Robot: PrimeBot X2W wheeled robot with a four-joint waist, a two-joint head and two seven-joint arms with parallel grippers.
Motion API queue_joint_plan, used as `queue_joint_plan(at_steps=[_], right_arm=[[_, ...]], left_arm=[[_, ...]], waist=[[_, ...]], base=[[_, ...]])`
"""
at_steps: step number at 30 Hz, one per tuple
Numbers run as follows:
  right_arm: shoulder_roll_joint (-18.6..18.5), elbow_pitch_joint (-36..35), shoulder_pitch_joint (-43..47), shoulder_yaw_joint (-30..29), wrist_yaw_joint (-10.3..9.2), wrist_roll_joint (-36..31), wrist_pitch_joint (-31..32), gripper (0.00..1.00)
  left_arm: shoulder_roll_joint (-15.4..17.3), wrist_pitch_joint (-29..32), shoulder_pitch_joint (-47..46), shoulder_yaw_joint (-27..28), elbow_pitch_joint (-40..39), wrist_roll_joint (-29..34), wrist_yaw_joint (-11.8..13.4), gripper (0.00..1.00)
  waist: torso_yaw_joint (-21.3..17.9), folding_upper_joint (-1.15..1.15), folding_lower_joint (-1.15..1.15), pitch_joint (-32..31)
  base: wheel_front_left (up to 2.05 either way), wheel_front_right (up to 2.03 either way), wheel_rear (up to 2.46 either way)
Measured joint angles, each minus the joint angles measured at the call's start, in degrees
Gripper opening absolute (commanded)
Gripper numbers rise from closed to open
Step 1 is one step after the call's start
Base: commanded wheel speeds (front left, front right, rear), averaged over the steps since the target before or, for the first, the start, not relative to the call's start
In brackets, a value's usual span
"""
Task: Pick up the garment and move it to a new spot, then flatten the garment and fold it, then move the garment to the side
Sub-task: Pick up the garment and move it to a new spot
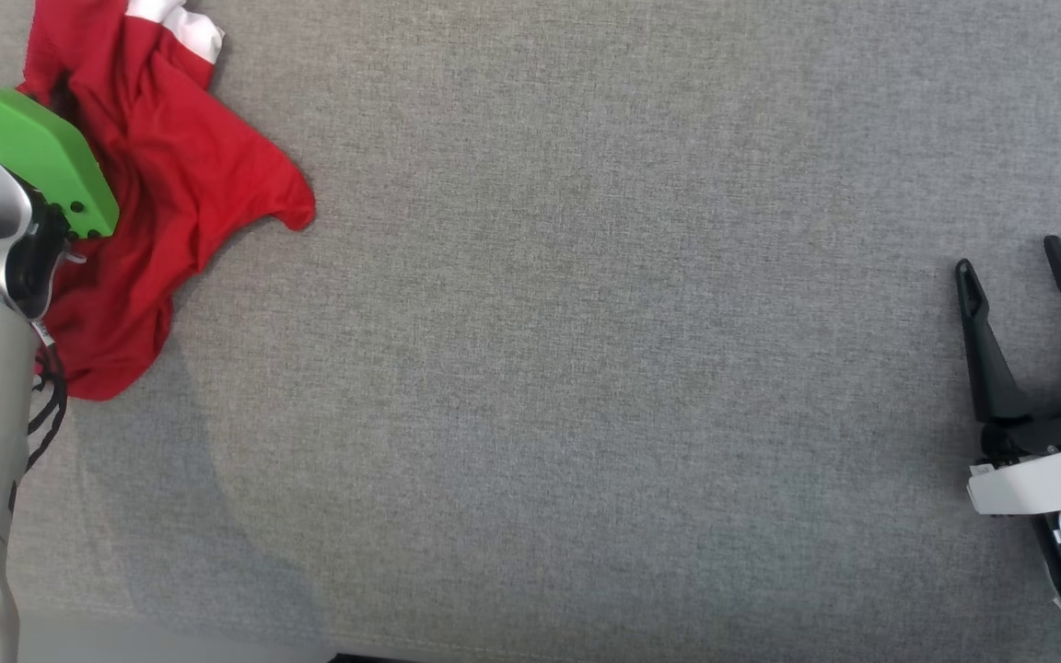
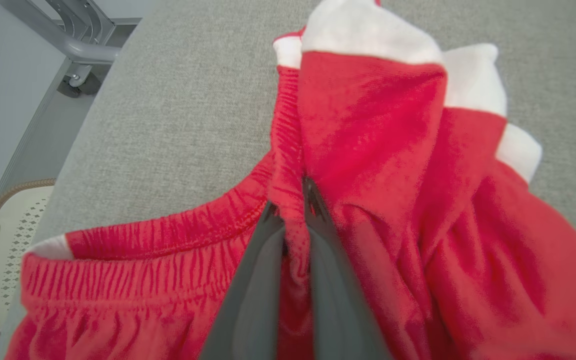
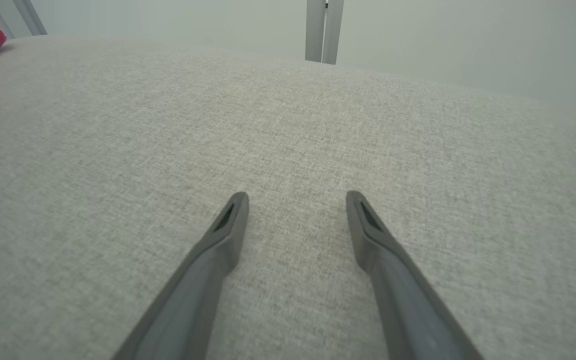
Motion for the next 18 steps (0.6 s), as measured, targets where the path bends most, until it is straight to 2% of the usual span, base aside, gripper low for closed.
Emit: queue_joint_plan(at_steps=[7,11,15,18], right_arm=[[3.6,2.77,-0.97,2.12,0.0,0.23,0.02,1.0],[7.21,4.37,-1.6,3.15,0.0,0.75,0.02,1.0],[10.61,5.83,-0.9,4.22,0.0,1.18,0.01,1.0],[12.68,6.45,0.4,4.35,0.0,1.46,0.02,1.0]], left_arm=[[1.94,-10.54,0.47,-4.2,-3.86,-2.38,0.0,0.0],[4.0,-15.22,2.02,-7.01,-8.71,-3.34,0.0,0.0],[5.27,-15.69,4.04,-9.67,-15.55,-5.21,0.0,0.0],[6.71,-13.81,4.55,-11.11,-21.5,-6.7,0.0,0.0]], waist=[[-0.32,0.0,0.0,-4.29],[-1.12,0.0,0.0,-8.22],[-2.48,0.0,-0.01,-12.84],[-3.93,0.0,-0.01,-16.25]], base=[[0.0,0.0,0.0],[0.0,0.0,0.0],[0.0,0.0,0.0],[0.0,0.0,0.0]])
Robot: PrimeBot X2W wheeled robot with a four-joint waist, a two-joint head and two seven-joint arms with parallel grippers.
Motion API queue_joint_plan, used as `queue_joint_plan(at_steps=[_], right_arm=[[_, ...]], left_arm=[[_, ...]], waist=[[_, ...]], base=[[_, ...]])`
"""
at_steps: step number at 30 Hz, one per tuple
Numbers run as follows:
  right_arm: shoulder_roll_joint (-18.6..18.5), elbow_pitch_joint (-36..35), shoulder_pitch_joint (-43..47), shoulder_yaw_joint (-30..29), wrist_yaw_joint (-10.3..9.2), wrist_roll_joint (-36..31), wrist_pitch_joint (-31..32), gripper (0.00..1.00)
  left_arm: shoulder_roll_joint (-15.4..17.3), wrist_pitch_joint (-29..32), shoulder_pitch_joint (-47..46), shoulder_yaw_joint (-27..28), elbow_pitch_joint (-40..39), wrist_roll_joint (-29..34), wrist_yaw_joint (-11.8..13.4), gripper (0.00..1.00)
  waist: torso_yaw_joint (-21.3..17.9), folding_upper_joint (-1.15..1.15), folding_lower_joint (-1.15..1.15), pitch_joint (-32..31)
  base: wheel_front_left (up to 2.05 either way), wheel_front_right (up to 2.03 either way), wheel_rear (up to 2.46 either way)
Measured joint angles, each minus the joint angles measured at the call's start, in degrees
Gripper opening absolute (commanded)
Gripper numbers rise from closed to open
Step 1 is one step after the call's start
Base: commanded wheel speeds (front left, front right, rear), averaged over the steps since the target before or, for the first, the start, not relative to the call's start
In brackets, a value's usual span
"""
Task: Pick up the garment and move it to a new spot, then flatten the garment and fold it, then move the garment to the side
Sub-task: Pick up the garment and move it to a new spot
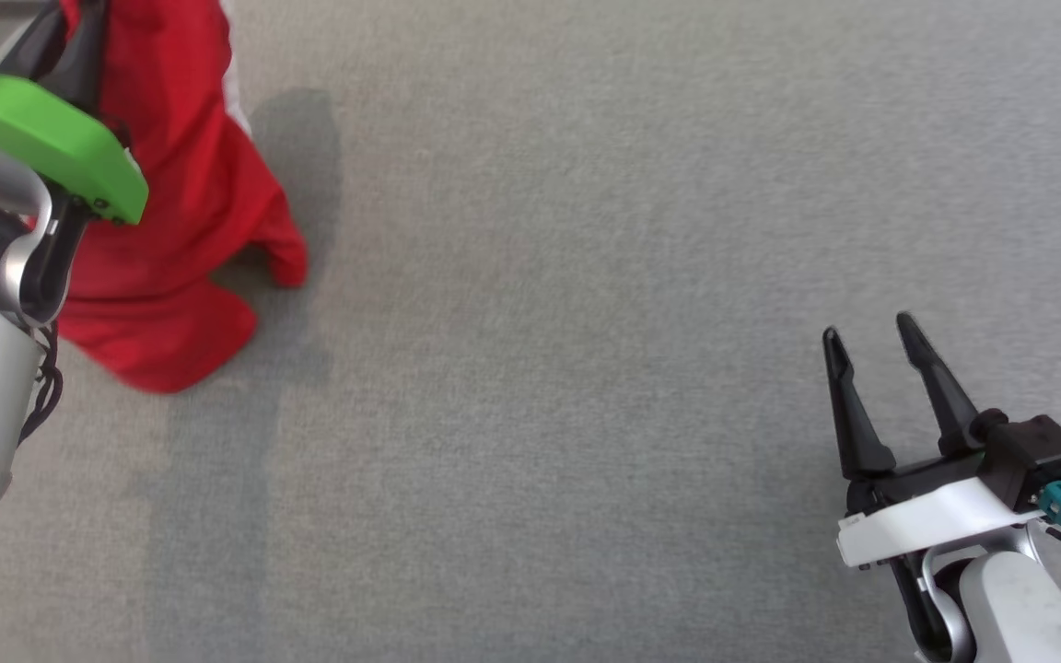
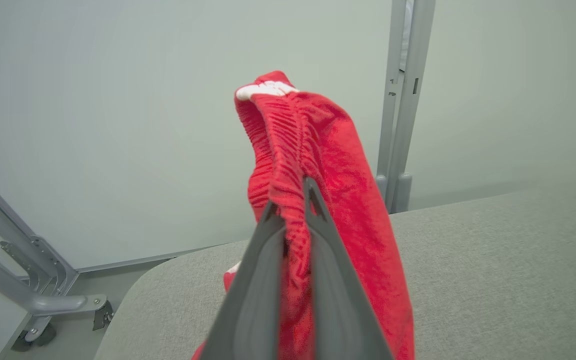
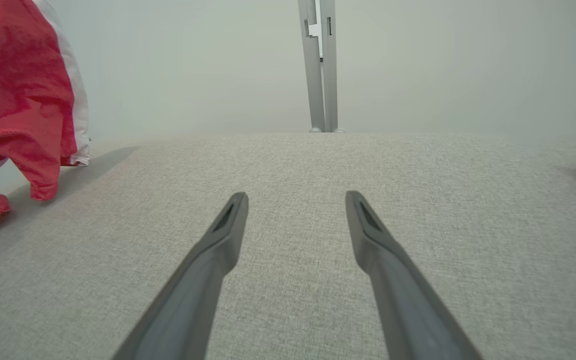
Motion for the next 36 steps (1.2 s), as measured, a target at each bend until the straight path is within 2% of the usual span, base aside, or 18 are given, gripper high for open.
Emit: queue_joint_plan(at_steps=[7,13,19,24,26,31,32,33,34,36], right_arm=[[2.63,0.62,1.86,-0.24,0.0,0.29,0.0,1.0],[3.36,0.15,2.14,-0.65,0.0,0.34,-0.01,1.0],[3.39,-0.31,2.86,-1.2,0.0,0.34,-0.01,1.0],[3.72,-0.2,3.38,-1.42,0.0,0.34,-0.01,1.0],[3.79,-0.19,3.75,-1.55,0.0,0.34,0.0,1.0],[3.36,-0.29,4.55,-2.68,0.0,0.35,0.0,1.0],[3.27,-0.22,4.89,-2.71,0.0,0.35,-0.01,1.0],[3.23,-0.14,5.17,-2.69,0.0,0.35,0.0,1.0],[3.22,0.0,5.39,-2.6,0.0,0.35,0.0,1.0],[3.19,0.03,5.7,-2.75,0.0,0.35,0.0,1.0]], left_arm=[[0.15,2.13,0.01,-1.82,-16.12,-2.1,0.01,0.0],[-3.24,1.44,1.98,-4.09,-24.05,-2.3,1.04,0.0],[-7.31,-4.09,9.16,-9.58,-23.49,0.58,1.33,0.0],[-10.8,-9.37,21.87,-15.12,-18.9,3.85,1.0,0.0],[-12.18,-9.61,26.82,-16.36,-16.71,4.55,0.91,0.0],[-14.27,-9.81,35.8,-16.16,-15.74,11.23,0.43,0.0],[-14.67,-9.88,37.0,-15.61,-15.78,11.95,0.33,0.03],[-15.23,-9.87,38.12,-14.75,-16.01,11.99,0.25,0.31],[-15.79,-9.87,39.36,-13.63,-16.62,12.12,0.24,1.0],[-16.42,-9.89,40.74,-12.93,-18.48,13.17,0.23,1.0]], waist=[[-6.08,0.0,0.0,-5.69],[-12.77,0.0,0.0,-8.67],[-17.56,0.0,0.0,-10.86],[-19.66,0.0,0.0,-12.58],[-19.94,0.0,0.0,-13.01],[-18.81,0.0,0.0,-13.29],[-18.32,0.0,0.0,-13.31],[-17.91,0.0,0.0,-13.35],[-17.38,0.0,0.0,-13.42],[-16.28,0.0,0.0,-13.67]], base=[[0.0,0.0,0.0],[0.0,0.0,0.0],[0.0,0.0,0.0],[0.0,0.0,0.0],[0.0,0.0,0.0],[0.0,0.0,0.0],[0.0,0.0,0.0],[0.0,0.0,0.0],[0.0,0.0,0.0],[0.0,0.0,0.0]])
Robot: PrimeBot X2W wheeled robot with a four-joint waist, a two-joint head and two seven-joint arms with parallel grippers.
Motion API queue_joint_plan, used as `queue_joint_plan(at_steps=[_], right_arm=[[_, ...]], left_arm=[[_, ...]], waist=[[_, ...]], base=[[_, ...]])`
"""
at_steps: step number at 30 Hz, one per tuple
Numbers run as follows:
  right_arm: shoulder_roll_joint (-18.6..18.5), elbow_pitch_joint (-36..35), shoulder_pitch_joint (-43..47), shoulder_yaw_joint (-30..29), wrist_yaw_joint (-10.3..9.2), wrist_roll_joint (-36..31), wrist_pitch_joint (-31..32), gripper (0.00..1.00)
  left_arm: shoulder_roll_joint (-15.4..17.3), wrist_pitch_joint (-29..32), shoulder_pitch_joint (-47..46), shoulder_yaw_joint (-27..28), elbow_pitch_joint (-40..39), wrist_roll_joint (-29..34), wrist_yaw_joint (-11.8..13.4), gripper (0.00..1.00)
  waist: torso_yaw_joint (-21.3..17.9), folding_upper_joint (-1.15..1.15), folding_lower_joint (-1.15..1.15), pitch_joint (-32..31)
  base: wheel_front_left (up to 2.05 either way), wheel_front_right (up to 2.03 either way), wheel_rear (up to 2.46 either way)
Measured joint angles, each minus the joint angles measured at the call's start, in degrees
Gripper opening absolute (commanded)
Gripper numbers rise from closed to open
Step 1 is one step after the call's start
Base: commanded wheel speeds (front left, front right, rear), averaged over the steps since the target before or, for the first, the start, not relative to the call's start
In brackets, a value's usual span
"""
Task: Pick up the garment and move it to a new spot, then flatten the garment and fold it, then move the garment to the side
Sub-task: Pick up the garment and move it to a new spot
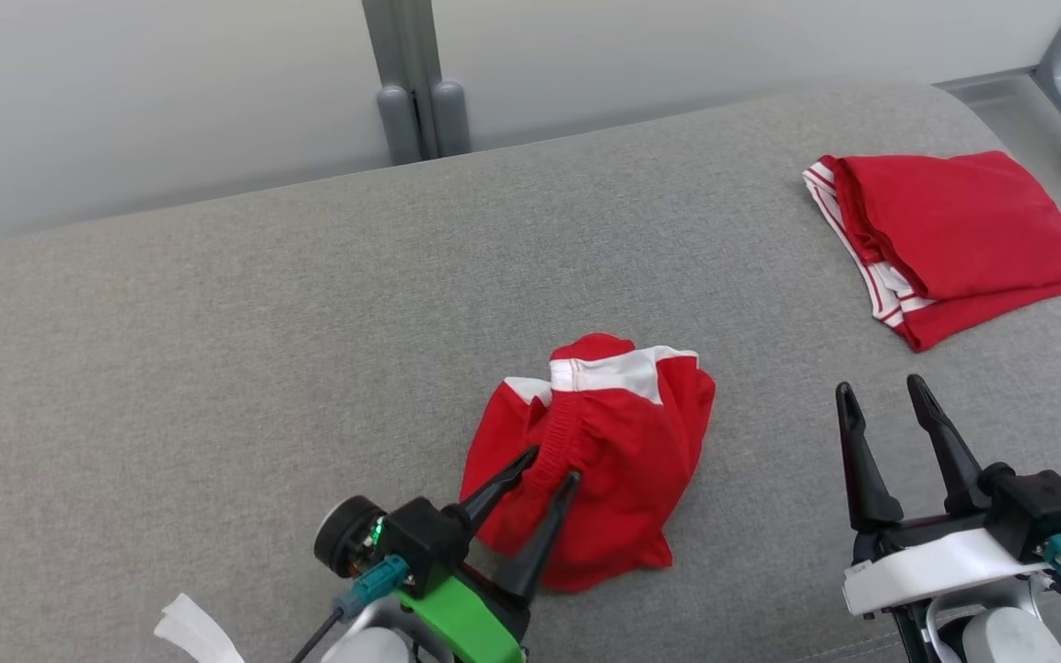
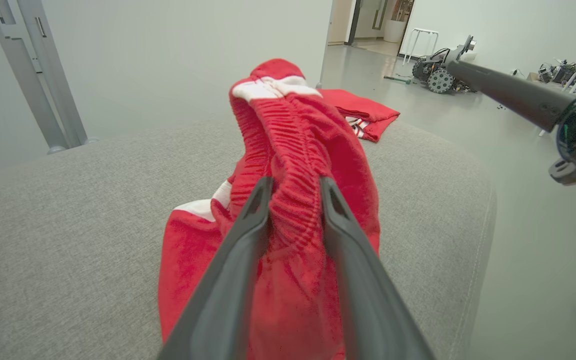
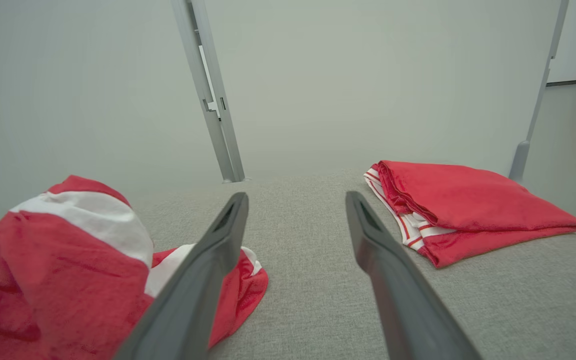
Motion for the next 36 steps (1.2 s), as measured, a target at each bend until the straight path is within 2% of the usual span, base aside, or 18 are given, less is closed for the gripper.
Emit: queue_joint_plan(at_steps=[2,4,7,9,12,20,26,32,36], right_arm=[[-0.09,0.08,0.71,-0.03,0.0,0.0,0.0,1.0],[-0.1,0.2,1.36,-0.1,0.0,0.0,-0.01,1.0],[-0.09,0.24,2.21,-0.26,0.0,0.01,-0.01,1.0],[-0.07,0.27,3.09,-0.57,0.0,0.07,-0.01,1.0],[0.11,0.54,4.77,-0.8,0.0,0.18,-0.01,1.0],[0.45,1.13,9.14,-1.81,0.0,0.59,0.0,1.0],[0.44,1.68,11.88,-3.23,0.0,0.6,-0.01,1.0],[0.8,1.92,12.77,-3.65,0.0,0.68,0.0,1.0],[0.99,2.05,12.79,-3.58,0.0,0.68,-0.01,1.0]], left_arm=[[-0.29,-0.07,1.64,0.11,-1.64,0.38,-0.02,1.0],[-0.4,-0.05,4.06,2.47,-3.72,1.12,-0.16,1.0],[-0.56,-0.07,8.44,9.65,-7.7,2.66,0.76,1.0],[-1.02,-0.08,12.51,15.16,-10.43,4.42,2.91,1.0],[-2.47,-0.09,17.87,22.43,-14.11,6.14,4.8,1.0],[-6.57,-0.1,28.95,35.6,-18.83,12.16,5.86,1.0],[-7.8,-0.1,33.53,39.31,-20.42,15.26,5.52,1.0],[-8.02,-0.1,34.79,39.0,-20.85,15.52,5.35,1.0],[-8.05,-0.1,34.97,38.65,-21.27,15.81,6.09,1.0]], waist=[[1.01,0.0,0.0,-0.37],[2.01,0.0,0.0,-0.89],[3.54,0.0,0.0,-1.88],[4.51,0.0,0.0,-2.84],[5.83,0.0,0.0,-4.31],[8.62,0.0,0.0,-8.36],[9.77,0.0,0.0,-10.1],[10.08,0.0,0.0,-10.78],[9.96,0.0,0.0,-10.74]], base=[[0.0,0.0,0.0],[0.0,0.0,0.0],[0.0,0.0,0.0],[0.0,0.0,0.0],[0.0,0.0,0.0],[0.0,0.0,0.0],[0.0,0.0,0.0],[0.0,0.0,0.0],[0.0,0.0,0.0]])
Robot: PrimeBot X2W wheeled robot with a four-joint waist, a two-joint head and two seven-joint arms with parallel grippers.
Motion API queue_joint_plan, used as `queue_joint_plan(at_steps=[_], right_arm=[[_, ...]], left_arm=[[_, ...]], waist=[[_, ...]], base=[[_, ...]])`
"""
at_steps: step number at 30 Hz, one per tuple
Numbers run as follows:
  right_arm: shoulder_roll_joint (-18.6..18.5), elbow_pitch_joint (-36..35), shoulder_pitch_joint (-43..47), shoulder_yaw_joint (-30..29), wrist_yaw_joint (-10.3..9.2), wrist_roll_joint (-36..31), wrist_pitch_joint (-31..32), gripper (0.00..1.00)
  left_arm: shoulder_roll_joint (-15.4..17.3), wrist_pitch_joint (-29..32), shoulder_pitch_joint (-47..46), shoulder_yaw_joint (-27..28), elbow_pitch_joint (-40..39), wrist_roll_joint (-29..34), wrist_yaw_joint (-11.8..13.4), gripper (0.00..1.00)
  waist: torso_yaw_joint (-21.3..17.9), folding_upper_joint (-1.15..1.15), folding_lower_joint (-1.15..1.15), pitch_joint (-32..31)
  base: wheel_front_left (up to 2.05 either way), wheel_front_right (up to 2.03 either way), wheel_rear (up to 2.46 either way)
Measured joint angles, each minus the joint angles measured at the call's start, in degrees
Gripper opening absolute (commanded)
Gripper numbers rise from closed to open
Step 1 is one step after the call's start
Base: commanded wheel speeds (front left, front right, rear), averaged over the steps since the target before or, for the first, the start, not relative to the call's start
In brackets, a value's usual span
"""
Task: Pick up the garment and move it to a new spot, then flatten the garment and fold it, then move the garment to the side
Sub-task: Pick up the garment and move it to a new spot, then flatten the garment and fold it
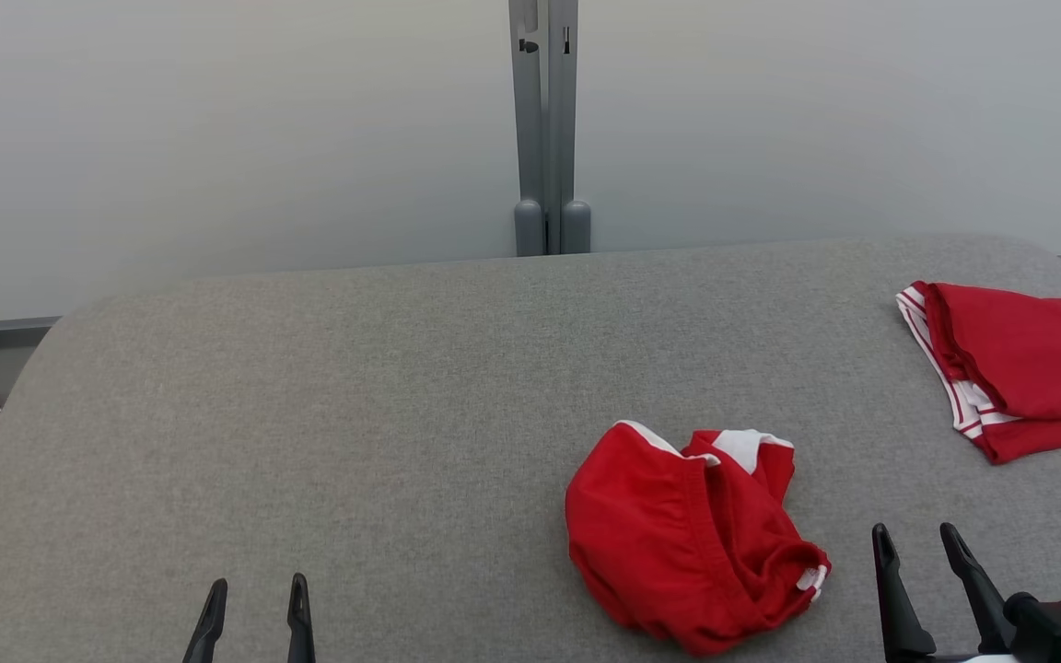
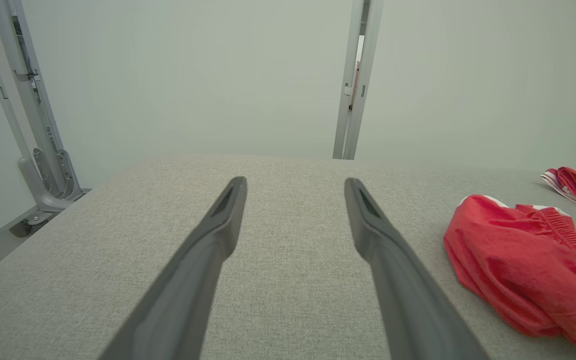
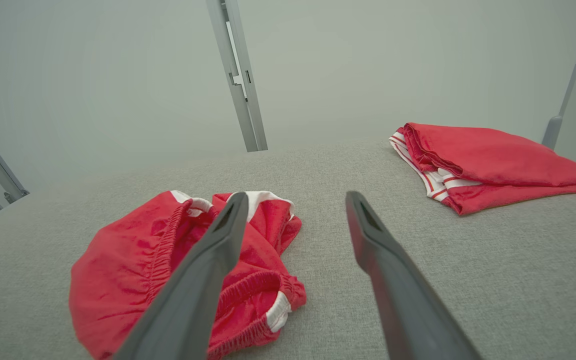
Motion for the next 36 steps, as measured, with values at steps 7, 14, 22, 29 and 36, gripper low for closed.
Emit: queue_joint_plan(at_steps=[7,14,22,29,36], right_arm=[[-0.05,0.2,-0.01,0.69,0.0,-0.09,0.0,1.0],[-0.05,0.24,-0.03,1.68,0.0,-0.21,0.0,1.0],[-0.09,0.35,-0.04,2.14,0.0,-0.27,0.0,1.0],[-0.16,0.74,-0.03,2.66,0.0,-0.27,0.0,1.0],[-0.14,1.04,-0.03,2.64,0.0,-0.07,0.01,1.0]], left_arm=[[-0.01,0.0,-0.02,-0.01,0.34,0.46,-0.04,1.0],[-0.03,0.0,-0.05,-0.79,1.47,0.59,-0.14,1.0],[-0.03,0.0,-0.19,-1.19,1.7,1.11,0.01,1.0],[-0.03,0.0,-0.36,-1.53,2.08,1.71,0.22,1.0],[-0.04,0.0,-0.37,-2.19,2.16,2.12,0.47,1.0]], waist=[[0.08,0.0,0.0,0.12],[0.06,0.0,0.0,0.24],[0.17,0.0,0.0,0.15],[0.3,0.0,0.0,0.02],[0.28,0.0,0.0,-0.01]], base=[[0.0,0.0,0.0],[0.0,0.0,0.0],[0.0,0.0,0.0],[0.0,0.0,0.0],[0.0,0.0,0.0]])
